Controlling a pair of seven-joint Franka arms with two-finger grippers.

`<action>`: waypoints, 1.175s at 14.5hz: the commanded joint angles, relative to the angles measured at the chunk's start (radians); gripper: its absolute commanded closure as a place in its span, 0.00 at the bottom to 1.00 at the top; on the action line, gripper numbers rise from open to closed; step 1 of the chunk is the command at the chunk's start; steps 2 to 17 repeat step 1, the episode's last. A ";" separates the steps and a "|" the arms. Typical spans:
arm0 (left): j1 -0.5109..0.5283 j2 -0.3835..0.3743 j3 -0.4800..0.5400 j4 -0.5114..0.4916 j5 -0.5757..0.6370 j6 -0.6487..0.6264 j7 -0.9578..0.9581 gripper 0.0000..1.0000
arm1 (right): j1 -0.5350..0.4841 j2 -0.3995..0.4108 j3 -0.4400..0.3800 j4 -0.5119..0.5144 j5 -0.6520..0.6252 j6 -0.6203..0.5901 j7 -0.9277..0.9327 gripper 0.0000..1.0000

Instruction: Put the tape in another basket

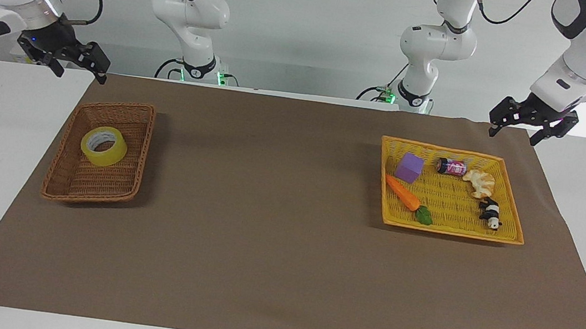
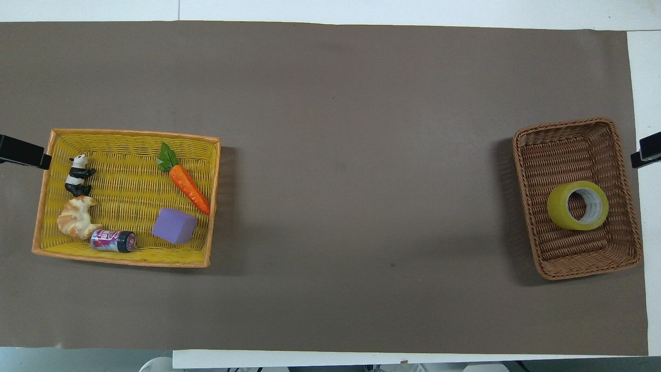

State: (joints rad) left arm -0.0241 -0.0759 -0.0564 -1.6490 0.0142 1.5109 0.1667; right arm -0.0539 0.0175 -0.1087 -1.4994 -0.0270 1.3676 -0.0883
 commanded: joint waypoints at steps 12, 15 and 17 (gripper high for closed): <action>-0.019 -0.015 0.013 -0.023 0.027 -0.003 0.004 0.01 | 0.013 -0.013 -0.009 -0.009 -0.008 -0.008 0.007 0.01; -0.019 -0.015 0.013 -0.023 0.027 -0.003 0.004 0.01 | 0.013 -0.013 -0.009 -0.009 -0.008 -0.008 0.007 0.01; -0.019 -0.015 0.013 -0.023 0.027 -0.003 0.004 0.01 | 0.013 -0.013 -0.009 -0.009 -0.008 -0.008 0.007 0.01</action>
